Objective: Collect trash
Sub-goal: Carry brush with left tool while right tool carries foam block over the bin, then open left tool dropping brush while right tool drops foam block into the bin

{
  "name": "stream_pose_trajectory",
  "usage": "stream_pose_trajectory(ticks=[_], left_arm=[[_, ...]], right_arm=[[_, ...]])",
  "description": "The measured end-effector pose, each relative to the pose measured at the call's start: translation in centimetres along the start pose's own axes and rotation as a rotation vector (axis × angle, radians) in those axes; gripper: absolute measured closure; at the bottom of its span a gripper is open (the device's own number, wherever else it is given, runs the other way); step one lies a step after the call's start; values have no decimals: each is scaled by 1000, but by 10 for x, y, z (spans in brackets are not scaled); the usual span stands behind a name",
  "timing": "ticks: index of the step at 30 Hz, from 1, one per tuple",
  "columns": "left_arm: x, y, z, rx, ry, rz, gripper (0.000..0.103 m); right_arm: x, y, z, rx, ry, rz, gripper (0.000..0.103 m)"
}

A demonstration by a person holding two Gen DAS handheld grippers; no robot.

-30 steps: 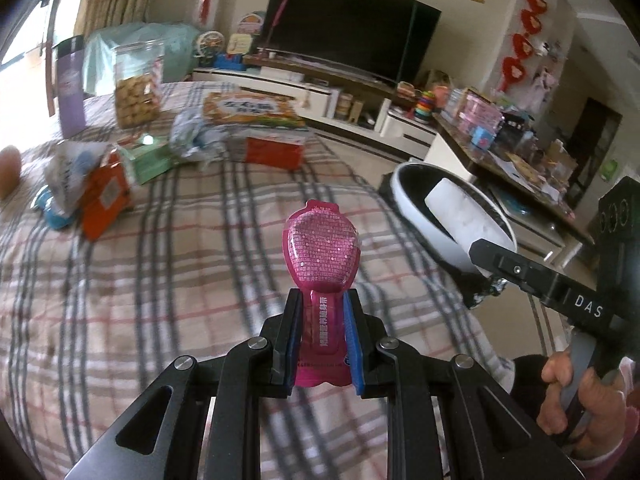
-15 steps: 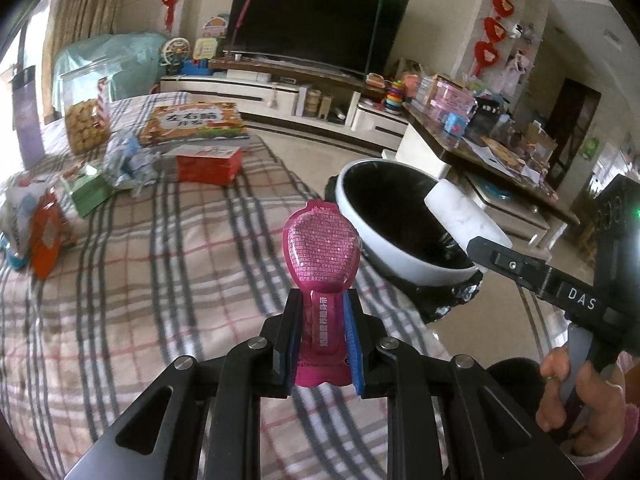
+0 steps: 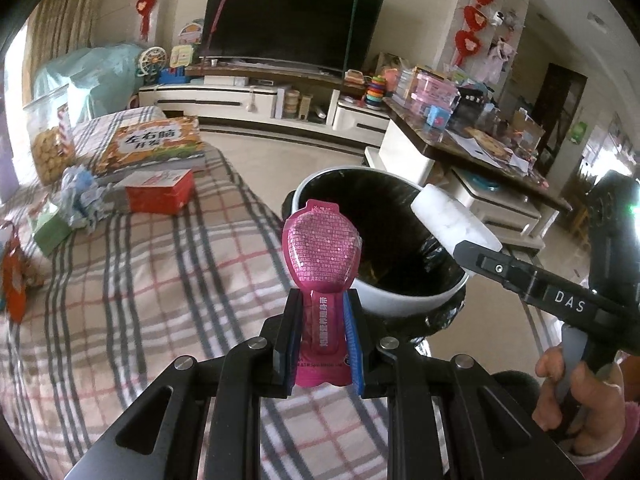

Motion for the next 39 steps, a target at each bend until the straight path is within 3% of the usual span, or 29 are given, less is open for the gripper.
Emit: stream_pose_trajectory(ticks=[39], left_arm=[[42, 63, -37, -10, 88, 17, 84]], right_arm=[[30, 28, -38, -58, -10, 32, 51]])
Point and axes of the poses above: each gripper's, at about its wrist camera, not at the fingertips, and y roughly the way its jaws point, z to its left, x to its top, the point moved 10 cm from there along y, roughly the way its jaws point, and after that the axes turned 7 degrees about x, right-handed, at the moved point
